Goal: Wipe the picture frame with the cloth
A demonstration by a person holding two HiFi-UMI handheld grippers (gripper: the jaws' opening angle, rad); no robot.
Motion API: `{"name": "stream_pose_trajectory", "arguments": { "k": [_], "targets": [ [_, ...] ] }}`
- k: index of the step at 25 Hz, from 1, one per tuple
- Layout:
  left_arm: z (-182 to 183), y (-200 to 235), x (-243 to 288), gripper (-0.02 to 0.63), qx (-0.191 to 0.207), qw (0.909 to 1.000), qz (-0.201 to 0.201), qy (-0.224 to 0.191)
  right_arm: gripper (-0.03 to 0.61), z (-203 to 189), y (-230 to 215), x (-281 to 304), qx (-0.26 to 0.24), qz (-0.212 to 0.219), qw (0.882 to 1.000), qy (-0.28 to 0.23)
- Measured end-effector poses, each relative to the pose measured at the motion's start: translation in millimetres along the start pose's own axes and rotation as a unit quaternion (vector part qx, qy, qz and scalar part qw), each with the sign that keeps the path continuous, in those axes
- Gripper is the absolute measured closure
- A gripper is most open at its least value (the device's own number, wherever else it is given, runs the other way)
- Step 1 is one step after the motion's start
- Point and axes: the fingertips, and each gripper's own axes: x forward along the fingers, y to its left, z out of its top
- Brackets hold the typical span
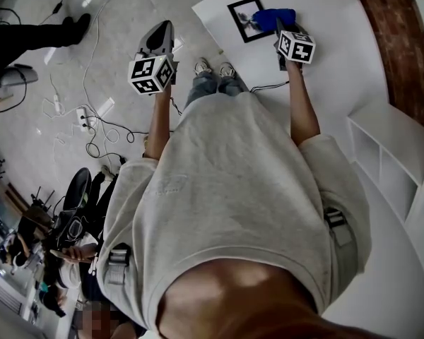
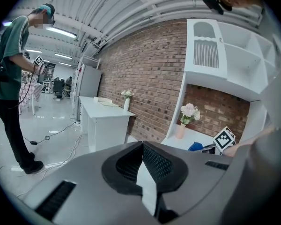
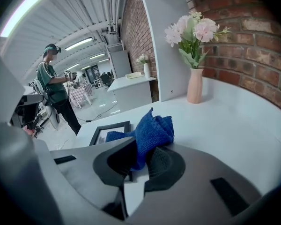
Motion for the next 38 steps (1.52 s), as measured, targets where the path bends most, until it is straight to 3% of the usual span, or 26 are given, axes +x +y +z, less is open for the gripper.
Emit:
{"name": "stream_pose_trajectory", "arguments": {
  "k": [16, 25, 33, 38],
  "targets": [
    [-3, -8, -5, 0.598, -0.002, 0.9999, -0.011, -0.006, 0.522, 40, -6, -46, -0.033, -0.026, 0.997, -0.057],
    [-3, -17, -7, 0.598, -0.002, 0.9998, -0.016, -0.01, 0.522, 36, 54, -64, -0.075, 0.021, 0.995, -0.066],
    [-6, -15, -10, 0.598, -0.005, 0.9998, -0.016, -0.01, 0.522, 18, 115, -66, -0.074, 0.075, 0.992, -0.068],
    [-6, -9, -14, 0.598, -0.004, 0.9999, -0.011, -0.008, 0.522, 6, 129, -67, -0.071, 0.088, 0.992, -0.06]
  ]
}}
